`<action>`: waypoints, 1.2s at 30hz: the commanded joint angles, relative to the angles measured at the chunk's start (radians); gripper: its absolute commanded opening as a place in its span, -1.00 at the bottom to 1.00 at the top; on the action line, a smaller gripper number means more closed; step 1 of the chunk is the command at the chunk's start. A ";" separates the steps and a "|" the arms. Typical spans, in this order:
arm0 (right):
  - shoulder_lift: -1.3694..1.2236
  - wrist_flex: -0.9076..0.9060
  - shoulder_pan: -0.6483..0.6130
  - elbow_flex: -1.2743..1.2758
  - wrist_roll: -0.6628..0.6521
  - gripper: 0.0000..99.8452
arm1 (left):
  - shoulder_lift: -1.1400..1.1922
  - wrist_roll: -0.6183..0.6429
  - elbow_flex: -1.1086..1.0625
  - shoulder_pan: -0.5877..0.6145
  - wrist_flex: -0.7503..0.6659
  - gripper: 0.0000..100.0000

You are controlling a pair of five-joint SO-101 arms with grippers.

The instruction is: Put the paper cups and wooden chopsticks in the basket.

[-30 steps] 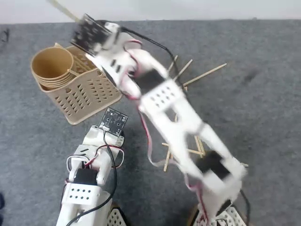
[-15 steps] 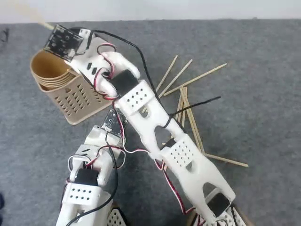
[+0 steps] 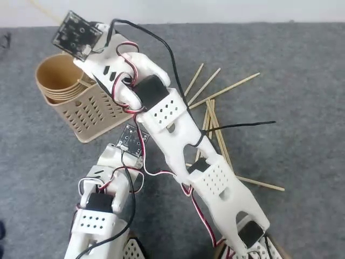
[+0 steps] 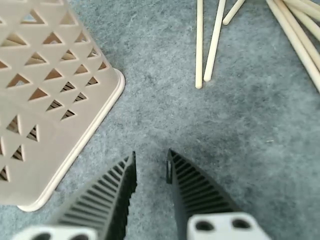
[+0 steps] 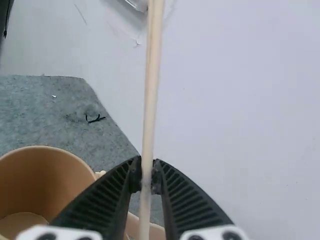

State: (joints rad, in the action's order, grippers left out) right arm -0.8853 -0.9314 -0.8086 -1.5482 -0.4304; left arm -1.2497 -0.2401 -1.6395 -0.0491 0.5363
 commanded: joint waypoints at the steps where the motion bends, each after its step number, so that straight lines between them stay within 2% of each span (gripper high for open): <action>1: 0.071 0.031 -0.019 0.018 0.020 -0.99 | -0.014 -0.011 0.007 -0.008 -0.026 -0.82; 5: 0.050 0.084 -0.019 0.072 0.020 -0.99 | -0.014 -0.011 0.007 -0.008 -0.026 -0.82; 14: 0.013 0.074 -0.012 0.078 0.018 -0.97 | -0.014 -0.011 0.007 -0.008 -0.026 -0.82; 19: 0.015 0.013 -0.004 0.077 0.021 -0.69 | -0.014 -0.011 0.007 -0.006 -0.026 -0.82; 23: 0.015 -0.001 -0.005 0.077 0.020 -0.78 | -0.014 -0.011 0.007 -0.006 -0.026 -0.82; 31: 0.042 -0.012 -0.002 0.040 0.018 -0.80 | -0.014 -0.011 0.007 -0.006 -0.026 -0.82; 36: 0.163 -0.171 0.047 -0.123 0.018 -0.80 | -0.014 -0.011 0.007 -0.008 -0.026 -0.82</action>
State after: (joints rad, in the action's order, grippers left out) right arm -0.8592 -1.0173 -0.7994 -1.5451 -0.4196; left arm -1.2497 -0.2401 -1.6395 -0.0491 0.5363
